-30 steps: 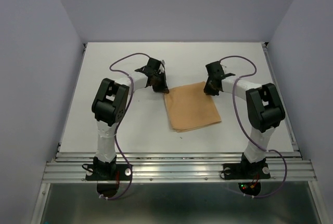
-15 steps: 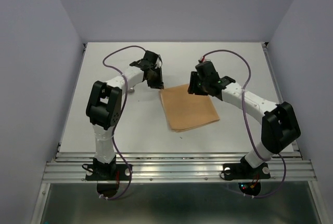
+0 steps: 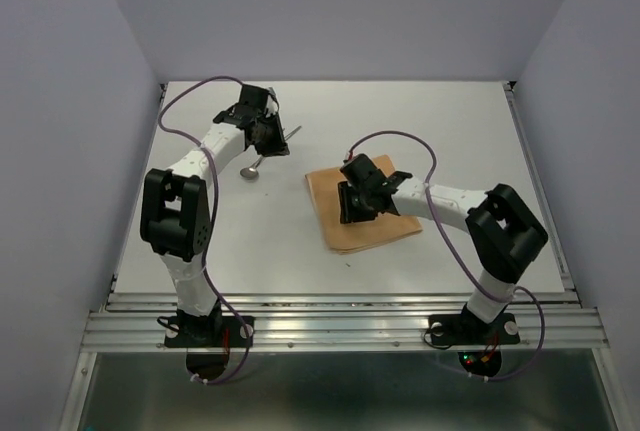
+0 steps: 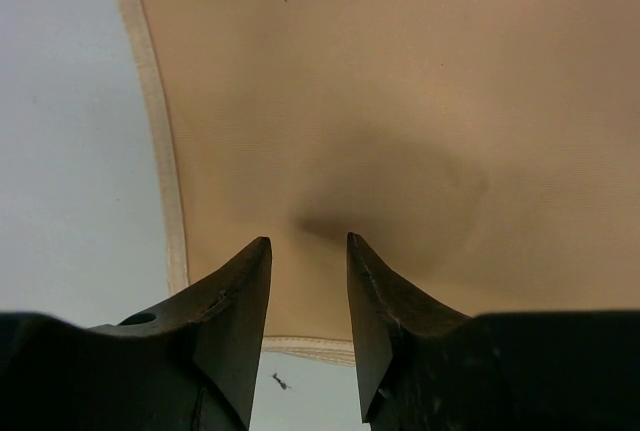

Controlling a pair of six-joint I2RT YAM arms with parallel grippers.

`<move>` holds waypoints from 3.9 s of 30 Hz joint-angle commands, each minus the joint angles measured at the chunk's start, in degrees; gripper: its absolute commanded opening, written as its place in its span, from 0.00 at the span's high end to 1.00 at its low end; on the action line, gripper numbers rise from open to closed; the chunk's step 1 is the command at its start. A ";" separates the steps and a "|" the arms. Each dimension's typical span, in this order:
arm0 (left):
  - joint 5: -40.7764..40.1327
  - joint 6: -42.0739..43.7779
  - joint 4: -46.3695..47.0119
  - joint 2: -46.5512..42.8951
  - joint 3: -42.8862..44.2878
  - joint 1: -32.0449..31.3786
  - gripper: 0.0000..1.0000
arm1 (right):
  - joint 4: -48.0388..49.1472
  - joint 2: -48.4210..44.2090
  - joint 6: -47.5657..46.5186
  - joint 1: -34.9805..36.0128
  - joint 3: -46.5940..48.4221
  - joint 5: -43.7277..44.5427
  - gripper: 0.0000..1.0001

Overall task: Fold the napkin into a case and place the utensils inside
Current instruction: Move the square-folded napkin to the center of the board, then pick up the top corner of the square-folded napkin from the center of the board.

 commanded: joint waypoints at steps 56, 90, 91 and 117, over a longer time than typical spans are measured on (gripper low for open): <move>0.54 1.62 -0.55 -7.36 -2.86 6.25 0.74 | -0.35 16.50 -0.02 12.39 21.35 7.56 0.52; 0.89 1.80 -0.38 -7.28 -3.39 6.25 0.74 | -0.61 18.44 0.50 13.45 22.49 8.61 0.75; 0.89 1.71 -0.46 -7.27 -3.39 6.25 0.74 | -0.61 18.35 0.50 13.45 22.49 8.70 0.78; 0.98 1.80 -0.29 -7.45 -3.74 6.25 0.75 | 3.43 10.35 2.61 11.69 19.24 17.76 0.99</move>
